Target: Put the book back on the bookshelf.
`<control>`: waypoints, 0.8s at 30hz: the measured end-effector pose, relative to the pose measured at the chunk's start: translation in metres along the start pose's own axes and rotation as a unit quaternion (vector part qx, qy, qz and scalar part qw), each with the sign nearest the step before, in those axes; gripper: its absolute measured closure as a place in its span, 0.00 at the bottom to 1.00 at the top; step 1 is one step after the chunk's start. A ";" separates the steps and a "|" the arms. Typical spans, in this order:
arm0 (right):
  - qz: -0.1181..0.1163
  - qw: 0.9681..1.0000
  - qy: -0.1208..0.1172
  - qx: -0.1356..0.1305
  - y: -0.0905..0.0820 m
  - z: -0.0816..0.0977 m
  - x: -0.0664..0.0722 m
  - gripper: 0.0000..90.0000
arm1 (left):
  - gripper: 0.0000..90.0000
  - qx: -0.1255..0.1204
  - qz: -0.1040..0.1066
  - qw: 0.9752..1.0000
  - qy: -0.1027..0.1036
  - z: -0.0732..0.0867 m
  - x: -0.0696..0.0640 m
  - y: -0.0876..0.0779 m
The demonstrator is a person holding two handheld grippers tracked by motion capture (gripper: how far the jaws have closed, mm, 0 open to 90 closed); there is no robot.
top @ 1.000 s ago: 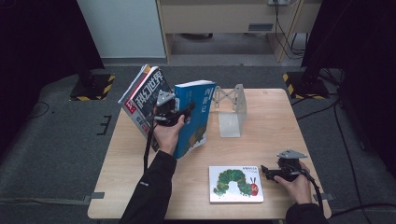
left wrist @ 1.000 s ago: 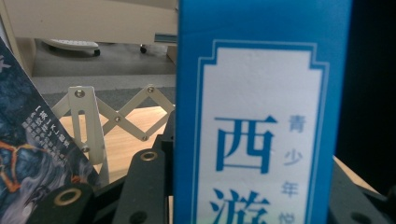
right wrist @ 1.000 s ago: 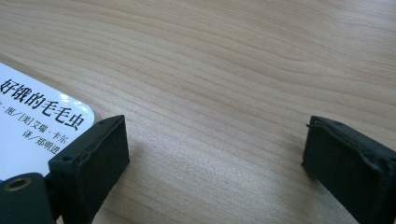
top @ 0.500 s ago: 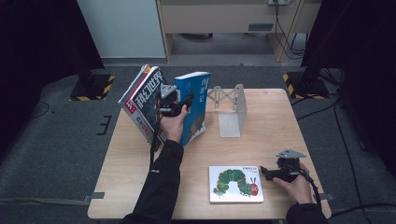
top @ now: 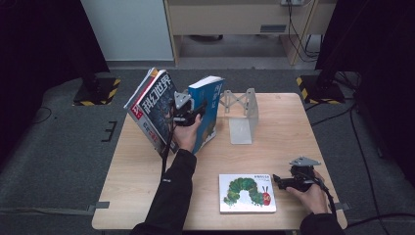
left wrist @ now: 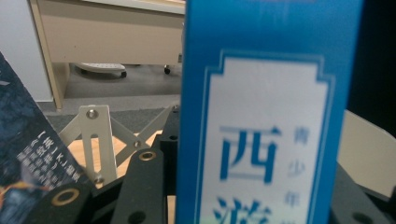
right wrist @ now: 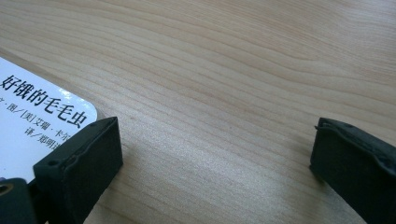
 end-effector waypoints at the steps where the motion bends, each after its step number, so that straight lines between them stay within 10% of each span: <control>1: 0.000 1.000 0.000 0.000 0.000 0.000 0.000 0.03 | 0.66 0.000 0.000 1.000 0.000 0.000 0.000 0.000; 8: 0.000 1.000 0.000 0.000 0.000 0.000 0.000 0.03 | 0.66 0.010 -0.006 0.999 0.041 0.016 0.004 -0.028; 24: 0.000 1.000 0.001 0.000 0.000 0.000 0.000 0.03 | 0.64 -0.012 0.028 0.999 0.030 0.045 0.012 -0.067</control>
Point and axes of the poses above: each handheld gripper's, and its own axes: y roughly forward along the jaws, z roughly out of its underside, x roughly to its left, the point moved 7 cm from there along y, roughly forward along the jaws, and after that the axes turned 13 degrees about -z, right-handed, at the moved point
